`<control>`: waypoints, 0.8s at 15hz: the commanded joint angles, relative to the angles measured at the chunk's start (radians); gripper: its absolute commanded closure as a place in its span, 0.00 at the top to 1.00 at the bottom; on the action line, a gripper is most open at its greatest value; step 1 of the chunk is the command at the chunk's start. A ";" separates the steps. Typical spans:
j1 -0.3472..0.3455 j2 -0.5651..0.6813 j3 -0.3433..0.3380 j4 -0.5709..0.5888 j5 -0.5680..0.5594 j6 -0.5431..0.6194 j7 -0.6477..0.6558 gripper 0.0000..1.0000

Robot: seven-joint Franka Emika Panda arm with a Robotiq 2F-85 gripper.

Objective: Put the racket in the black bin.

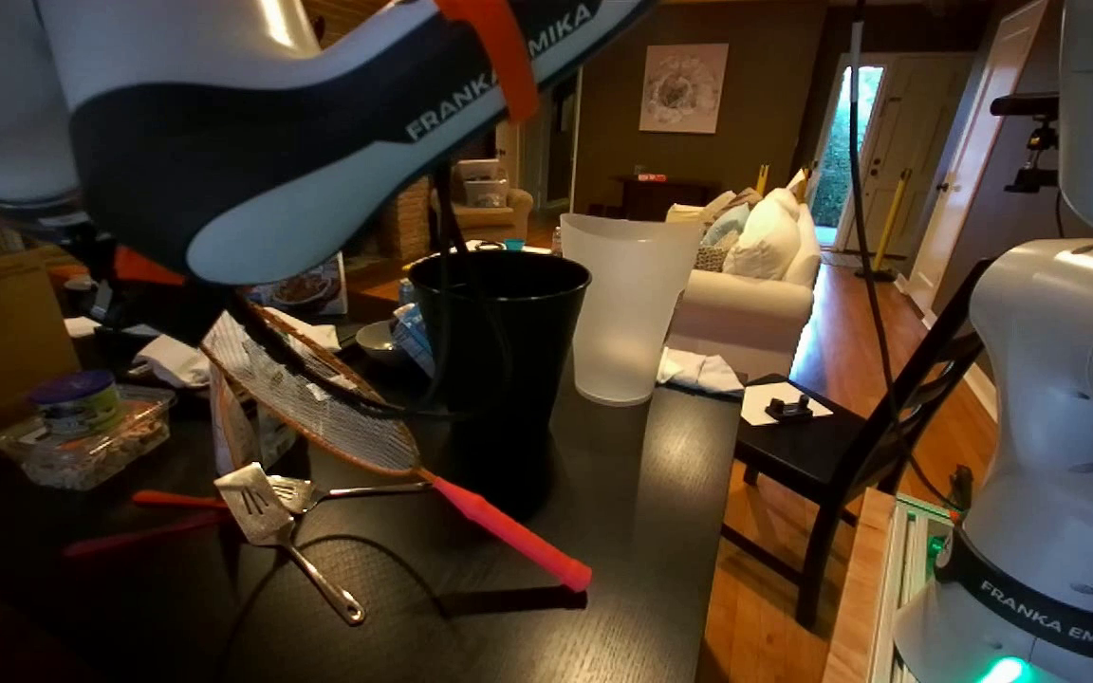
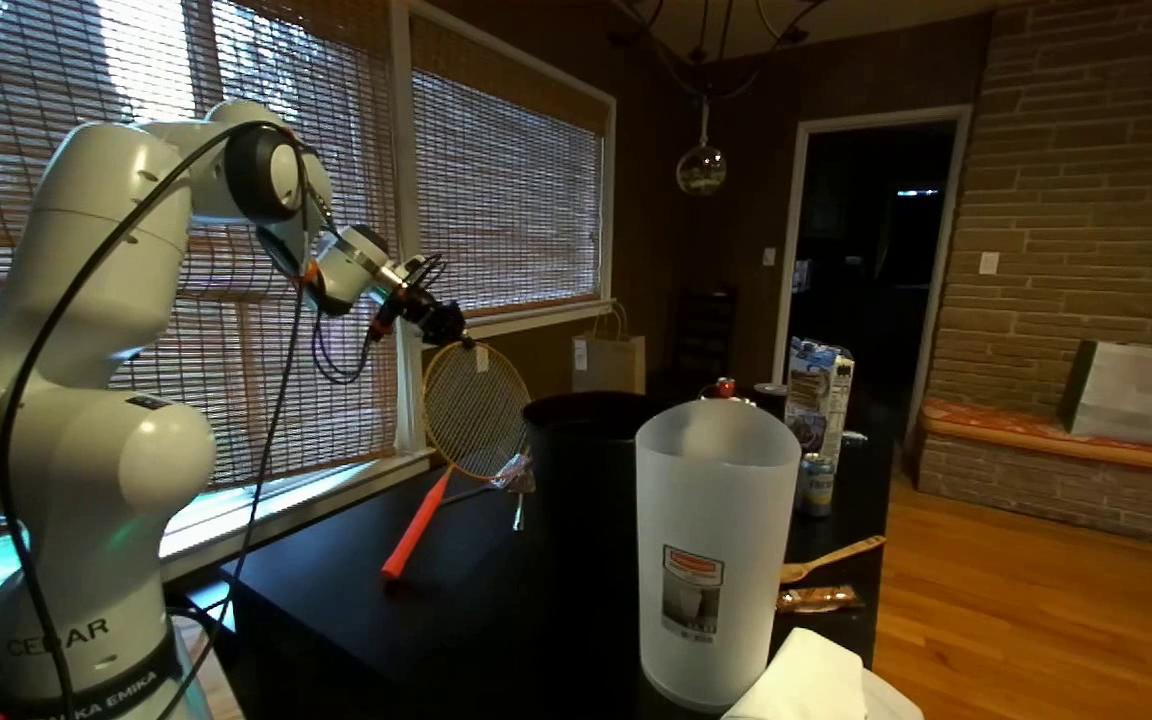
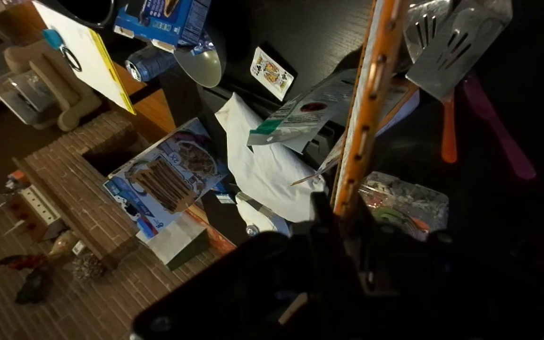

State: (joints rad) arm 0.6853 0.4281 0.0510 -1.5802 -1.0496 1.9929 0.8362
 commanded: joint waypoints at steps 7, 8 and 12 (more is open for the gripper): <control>-0.082 -0.095 0.105 -0.024 -0.115 0.018 -0.016 0.03; -0.087 -0.104 0.112 -0.026 -0.128 0.017 -0.014 0.03; -0.127 -0.119 0.141 -0.032 -0.129 0.047 -0.017 0.03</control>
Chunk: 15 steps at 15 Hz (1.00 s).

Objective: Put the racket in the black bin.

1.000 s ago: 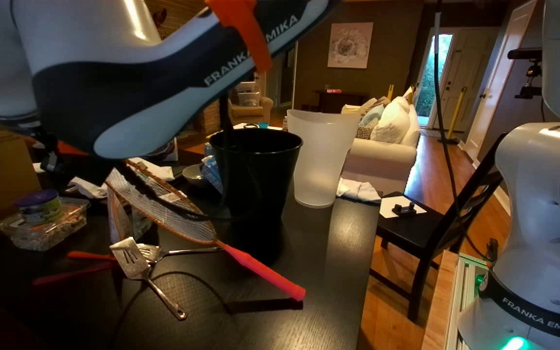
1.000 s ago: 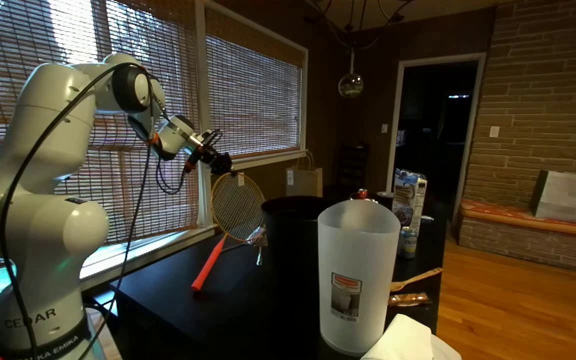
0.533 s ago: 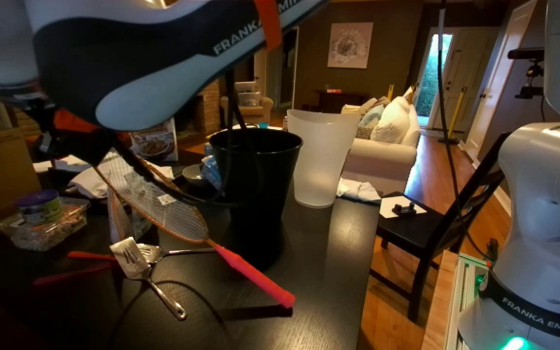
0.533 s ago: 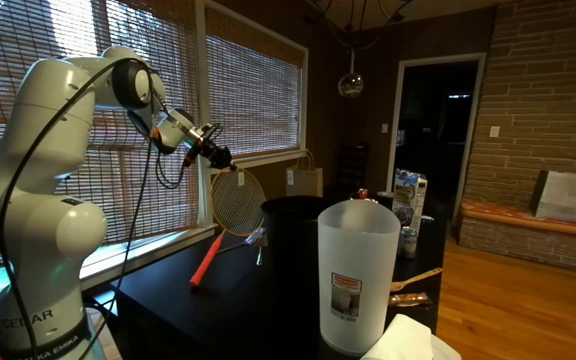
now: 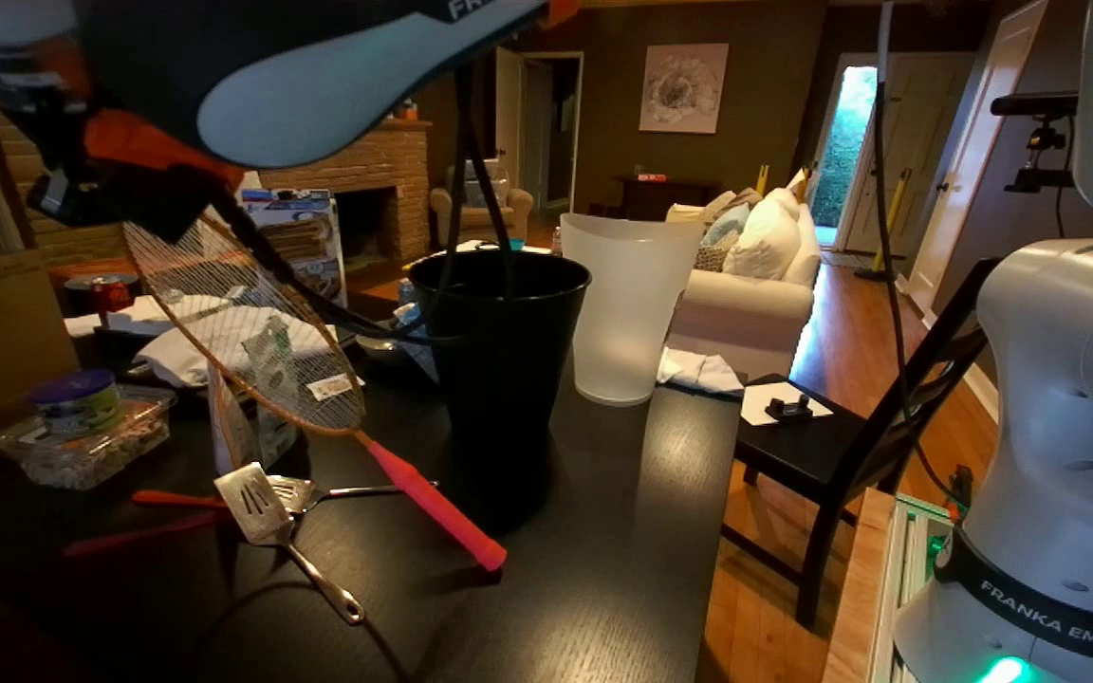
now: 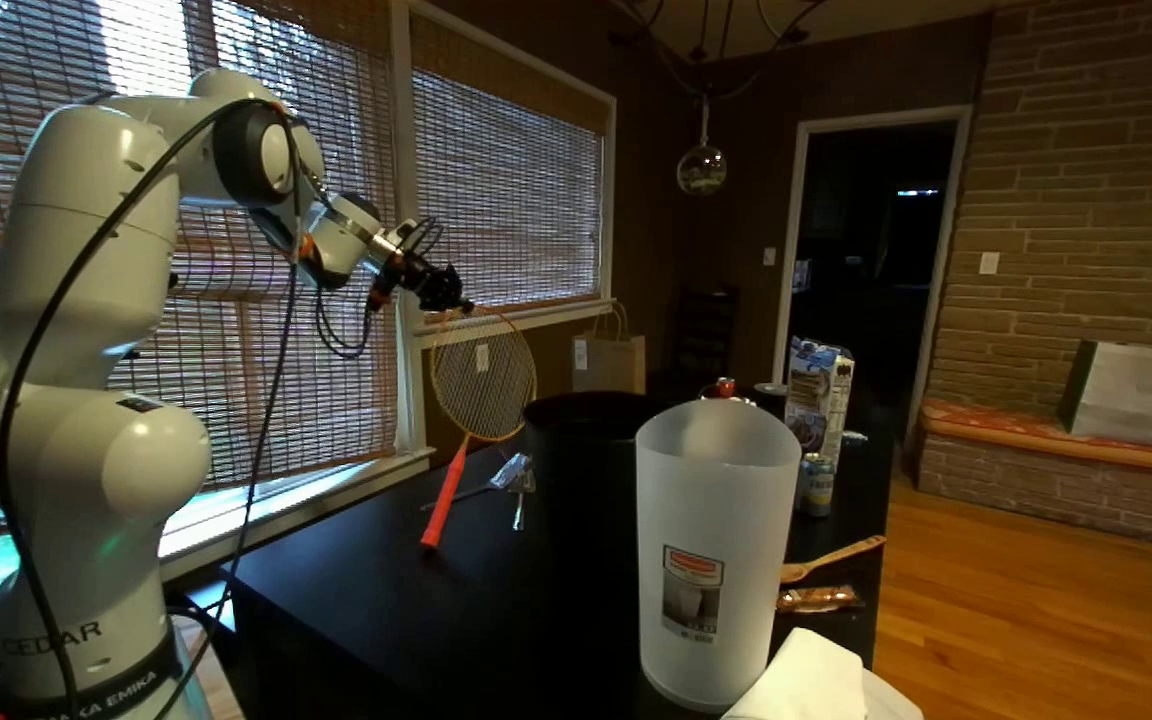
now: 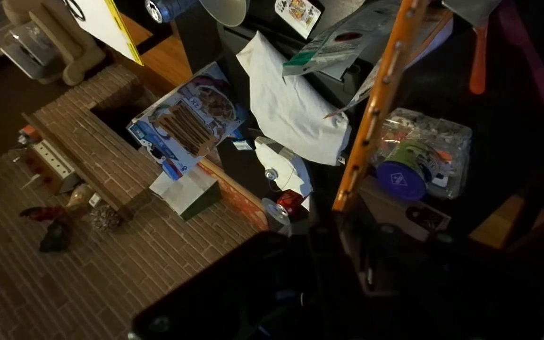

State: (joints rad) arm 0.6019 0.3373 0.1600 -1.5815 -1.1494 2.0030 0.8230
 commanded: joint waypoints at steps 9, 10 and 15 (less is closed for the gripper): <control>-0.091 0.000 0.068 0.001 -0.010 0.026 -0.003 0.13; -0.093 0.000 0.069 0.000 -0.010 0.028 -0.003 0.13; -0.094 0.002 0.073 -0.001 -0.013 0.035 -0.004 0.03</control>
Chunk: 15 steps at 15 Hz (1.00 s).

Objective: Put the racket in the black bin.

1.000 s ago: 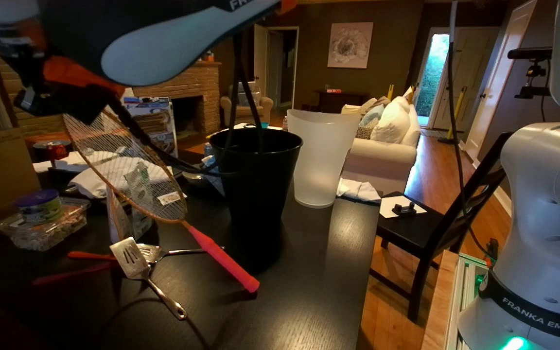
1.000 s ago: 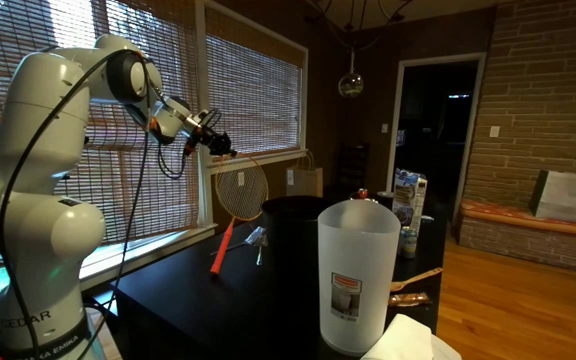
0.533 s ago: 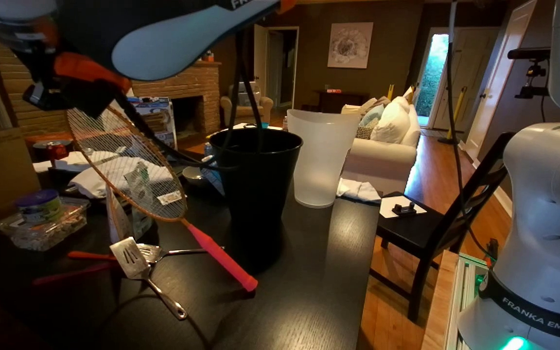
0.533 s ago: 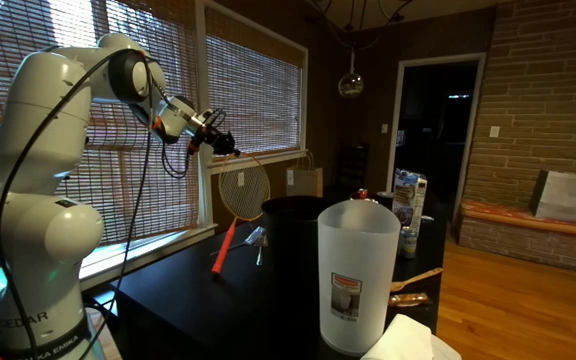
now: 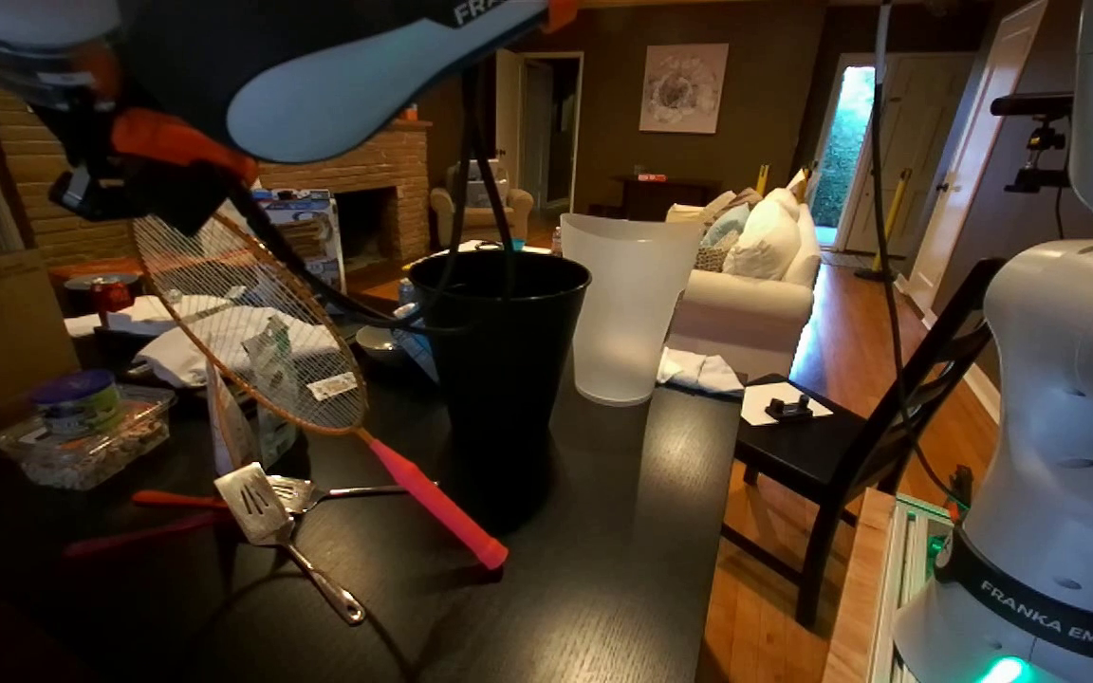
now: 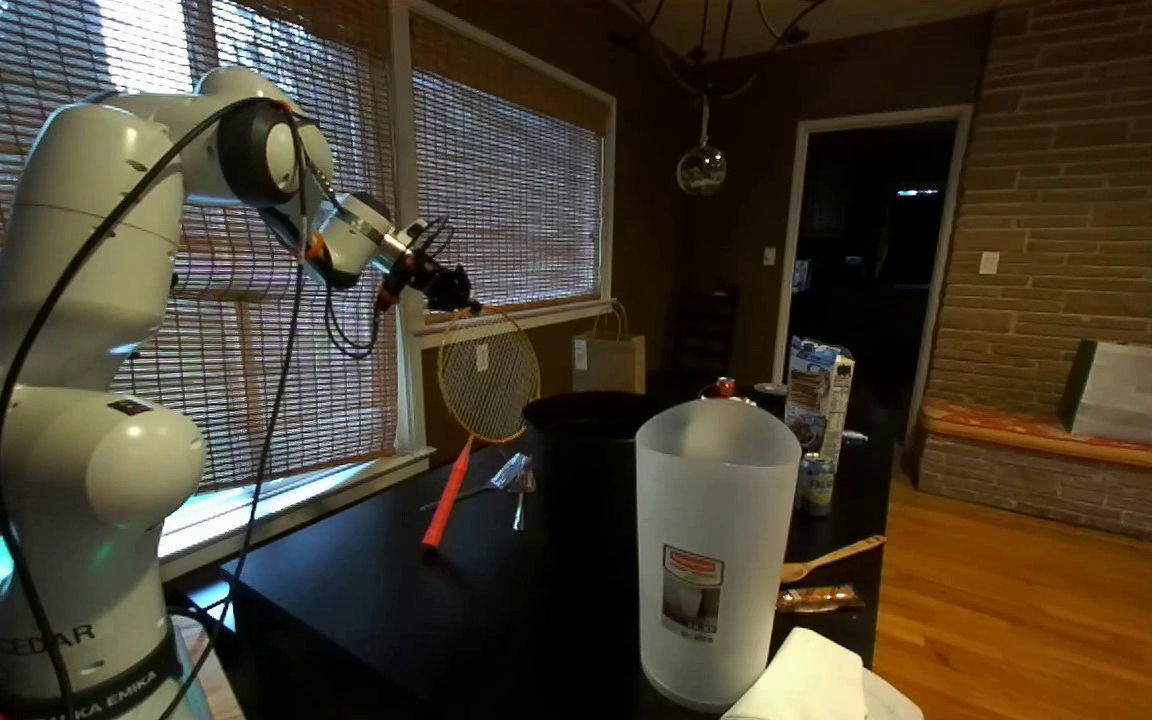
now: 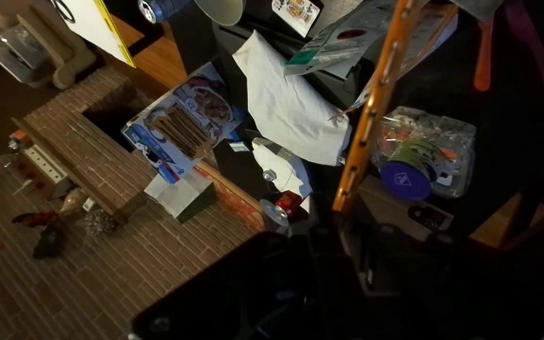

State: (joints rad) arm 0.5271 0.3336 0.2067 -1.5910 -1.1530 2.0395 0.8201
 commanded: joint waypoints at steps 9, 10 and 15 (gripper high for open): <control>-0.028 -0.012 0.027 0.067 -0.022 -0.005 -0.061 0.03; -0.030 -0.011 0.026 0.068 -0.021 -0.005 -0.066 0.03; -0.038 -0.011 0.024 0.068 -0.017 -0.014 -0.079 0.03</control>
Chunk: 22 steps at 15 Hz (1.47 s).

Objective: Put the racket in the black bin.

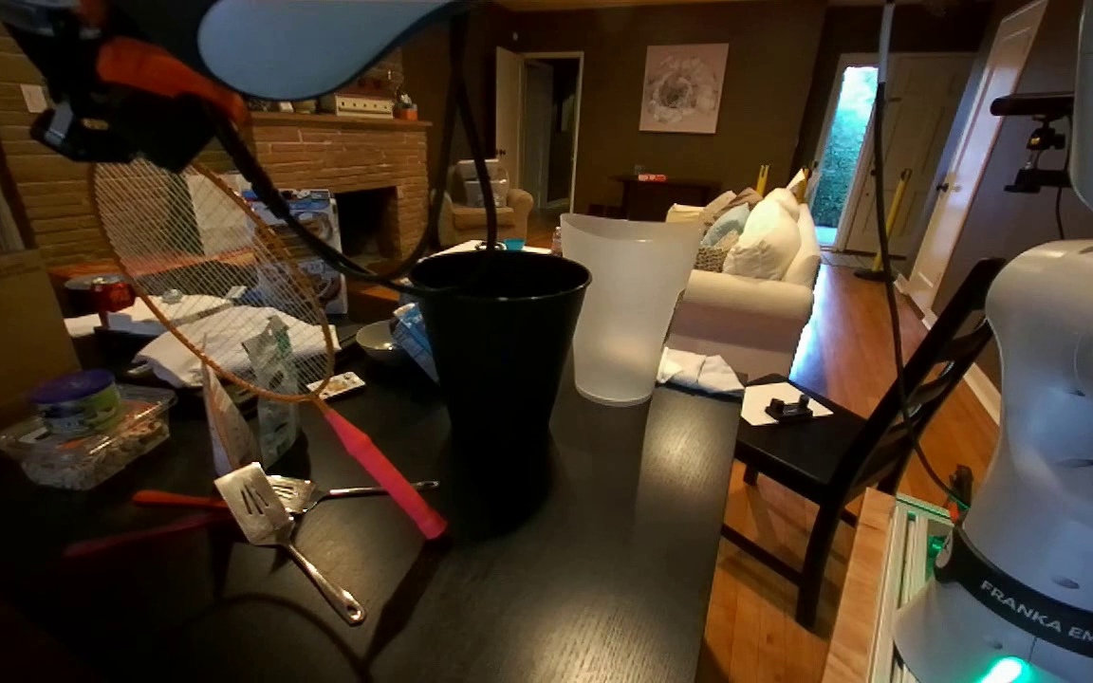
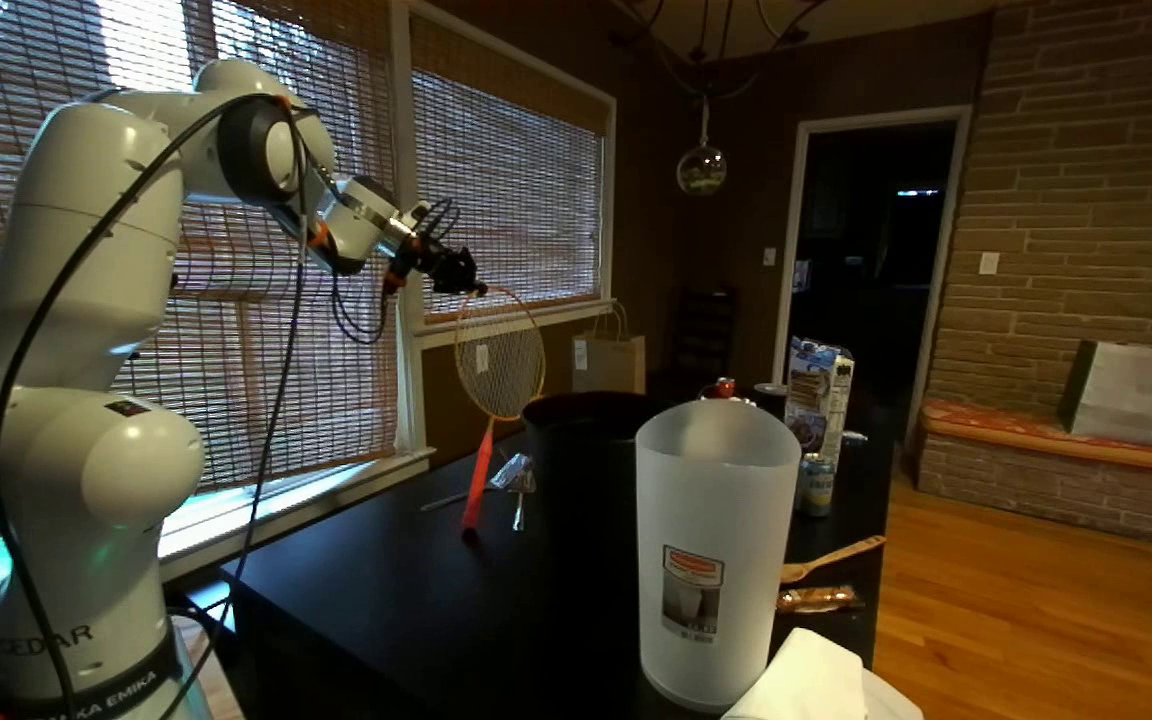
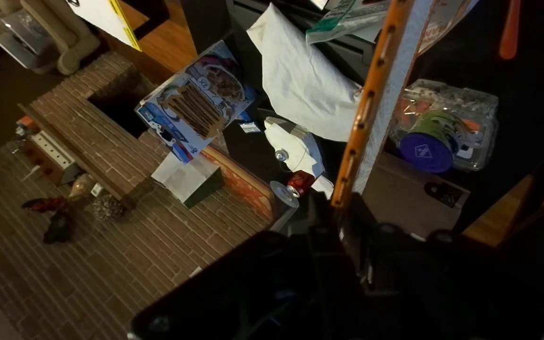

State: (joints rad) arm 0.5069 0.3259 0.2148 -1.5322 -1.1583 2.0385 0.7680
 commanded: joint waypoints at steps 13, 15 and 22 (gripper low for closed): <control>-0.016 0.001 -0.003 0.208 -0.050 -0.039 -0.111 0.03; -0.015 0.006 -0.008 0.248 -0.067 -0.048 -0.122 0.03; -0.005 0.020 -0.032 0.347 -0.126 -0.078 -0.154 0.03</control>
State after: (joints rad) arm 0.4906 0.3253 0.1935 -1.2443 -1.2446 1.9815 0.6389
